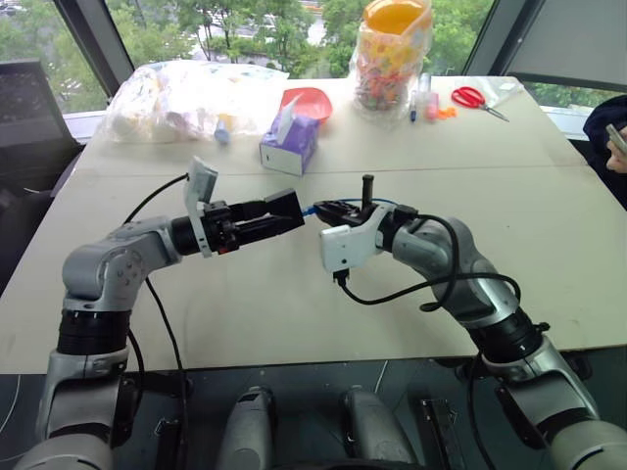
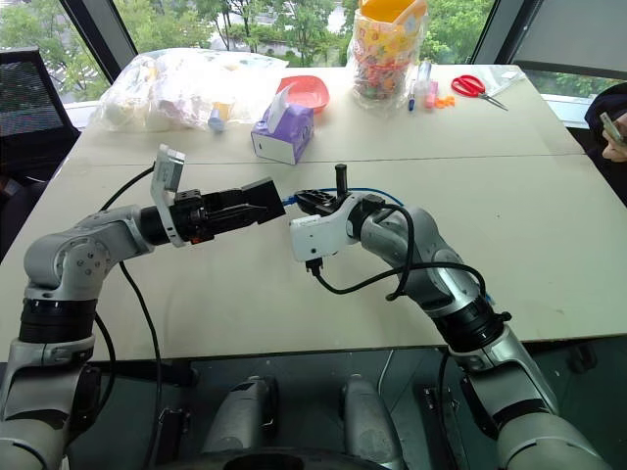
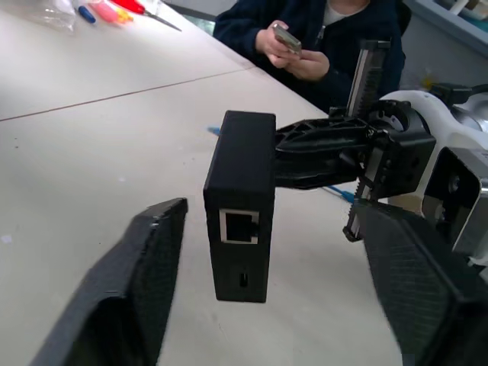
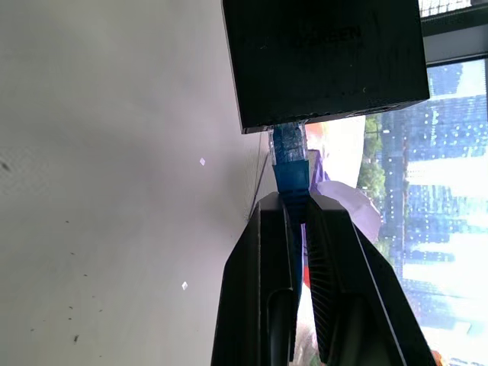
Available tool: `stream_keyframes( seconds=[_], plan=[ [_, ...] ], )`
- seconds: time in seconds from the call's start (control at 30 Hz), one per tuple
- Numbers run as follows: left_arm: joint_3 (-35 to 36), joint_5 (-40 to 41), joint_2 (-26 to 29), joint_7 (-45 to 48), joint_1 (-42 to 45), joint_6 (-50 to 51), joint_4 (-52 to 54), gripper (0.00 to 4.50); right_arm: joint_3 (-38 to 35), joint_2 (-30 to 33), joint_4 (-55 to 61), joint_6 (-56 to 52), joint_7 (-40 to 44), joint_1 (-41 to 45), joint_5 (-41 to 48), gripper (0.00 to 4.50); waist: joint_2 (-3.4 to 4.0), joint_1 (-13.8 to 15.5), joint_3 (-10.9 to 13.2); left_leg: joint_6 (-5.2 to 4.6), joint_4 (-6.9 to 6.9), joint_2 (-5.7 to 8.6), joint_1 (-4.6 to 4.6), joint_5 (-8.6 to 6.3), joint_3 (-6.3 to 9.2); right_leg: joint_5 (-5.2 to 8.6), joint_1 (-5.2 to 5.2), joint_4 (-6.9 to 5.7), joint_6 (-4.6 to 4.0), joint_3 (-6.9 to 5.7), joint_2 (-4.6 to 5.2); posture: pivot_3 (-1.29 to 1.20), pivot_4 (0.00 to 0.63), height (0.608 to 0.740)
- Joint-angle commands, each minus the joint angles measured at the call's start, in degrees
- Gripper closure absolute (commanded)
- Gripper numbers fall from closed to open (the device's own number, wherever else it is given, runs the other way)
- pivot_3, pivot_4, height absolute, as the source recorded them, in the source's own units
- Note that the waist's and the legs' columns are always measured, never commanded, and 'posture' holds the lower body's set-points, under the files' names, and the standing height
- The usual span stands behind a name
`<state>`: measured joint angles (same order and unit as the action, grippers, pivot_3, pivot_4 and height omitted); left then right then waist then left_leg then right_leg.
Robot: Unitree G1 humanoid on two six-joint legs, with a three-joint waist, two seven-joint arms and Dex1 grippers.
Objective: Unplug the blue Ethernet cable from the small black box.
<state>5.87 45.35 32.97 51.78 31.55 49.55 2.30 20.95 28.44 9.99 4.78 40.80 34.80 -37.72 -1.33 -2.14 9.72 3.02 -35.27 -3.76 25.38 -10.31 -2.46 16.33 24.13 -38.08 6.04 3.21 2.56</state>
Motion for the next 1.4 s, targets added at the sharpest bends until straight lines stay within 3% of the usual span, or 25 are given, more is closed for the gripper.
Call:
stream_keyframes(
  seconds=[0.03,0.17,0.37,0.5,0.67,0.7,0.87,0.97,1.27,1.37,1.4],
  plan=[
    [0.7,0.0,-0.1,0.7,1.1,-1.2,0.6,2.42,-1.0,-0.2,2.9,-0.5,0.1,0.6,1.0,4.5,0.0,0.0,0.0,0.0,0.0,0.0,0.0,0.0,0.0,0.0,0.0,0.0,0.0,0.0,0.0,0.0,0.15,0.735],
    [0.1,-0.3,-0.2,1.3,0.5,-1.3,1.1,3.95,-1.3,-0.2,3.7,-2.5,1.6,1.1,1.7,4.5,0.0,0.0,0.0,0.0,0.0,0.0,0.0,0.0,0.0,0.0,0.0,0.0,0.0,0.0,0.0,0.0,0.15,0.735],
    [-1.6,-2.5,1.0,3.2,-0.8,-2.9,1.8,4.06,-2.6,-1.6,5.8,-9.9,7.0,1.2,6.5,4.5,0.0,0.0,0.0,0.0,-0.01,0.0,0.0,0.0,0.0,0.0,-0.01,0.0,0.0,0.0,0.0,0.0,0.15,0.735],
    [-2.0,-2.3,3.3,6.6,-1.9,-2.5,2.8,4.06,-6.3,-2.1,9.0,-22.7,17.8,2.7,19.1,2.84,0.0,0.0,0.0,0.0,0.0,-0.01,0.0,0.0,0.01,0.0,-0.02,-0.01,0.0,-0.01,-0.01,0.0,0.15,0.735],
    [-2.2,-1.8,6.0,10.3,-2.6,-2.1,3.4,4.06,-9.4,0.7,9.2,-32.0,26.4,5.1,31.4,0.24,0.0,0.1,0.0,-0.01,-0.02,-0.02,-0.01,0.0,0.02,0.0,-0.03,-0.01,-0.01,-0.03,-0.01,0.0,0.15,0.735],
    [-2.1,-1.6,6.7,11.4,-2.5,-2.2,3.4,4.06,-10.5,1.6,8.9,-35.5,29.8,5.8,36.1,0.05,0.0,0.1,0.0,-0.01,-0.02,-0.01,-0.01,0.0,0.03,0.01,-0.04,-0.01,-0.01,-0.03,-0.01,0.0,0.15,0.735],
    [-0.9,-0.4,8.7,14.8,-0.9,-1.8,2.4,4.06,-13.5,2.3,2.8,-50.3,36.9,10.3,50.3,0.05,-0.02,0.1,0.0,-0.02,-0.02,-0.01,-0.01,-0.01,0.03,0.02,-0.04,0.01,-0.04,-0.03,0.0,0.0,0.15,0.735],
    [-0.4,0.7,8.9,15.9,0.2,-1.4,2.7,4.06,-13.9,0.7,-3.5,-57.3,35.8,14.3,55.5,0.05,-0.02,-0.2,0.0,-0.02,-0.05,-0.03,-0.01,-0.01,0.03,0.09,-0.04,-0.01,-0.18,-0.04,0.0,0.0,0.15,0.735],
    [-0.4,1.7,11.3,18.4,0.8,-0.9,4.3,4.06,-13.1,-1.7,-11.5,-63.8,32.9,19.1,62.6,0.05,-0.01,0.1,0.0,-0.06,0.03,-0.02,0.12,-0.03,0.03,0.0,0.08,0.0,-0.01,-0.05,-0.01,0.0,0.15,0.735],
    [-0.4,1.5,11.4,18.1,0.9,-1.0,4.4,4.06,-12.0,-1.3,-10.4,-64.3,32.9,18.7,64.0,0.92,-0.01,0.0,0.0,-0.06,0.01,-0.02,0.12,-0.04,0.03,0.0,0.08,0.0,-0.01,-0.05,0.0,0.0,0.15,0.735],
    [-0.4,1.6,11.4,18.0,0.9,-1.0,4.4,4.06,-11.8,-1.2,-10.2,-64.4,32.8,18.6,64.3,1.45,-0.01,0.0,0.0,-0.07,0.01,-0.02,0.12,-0.04,0.03,0.0,0.08,0.0,-0.01,-0.05,-0.01,0.0,0.15,0.735]
  ],
)
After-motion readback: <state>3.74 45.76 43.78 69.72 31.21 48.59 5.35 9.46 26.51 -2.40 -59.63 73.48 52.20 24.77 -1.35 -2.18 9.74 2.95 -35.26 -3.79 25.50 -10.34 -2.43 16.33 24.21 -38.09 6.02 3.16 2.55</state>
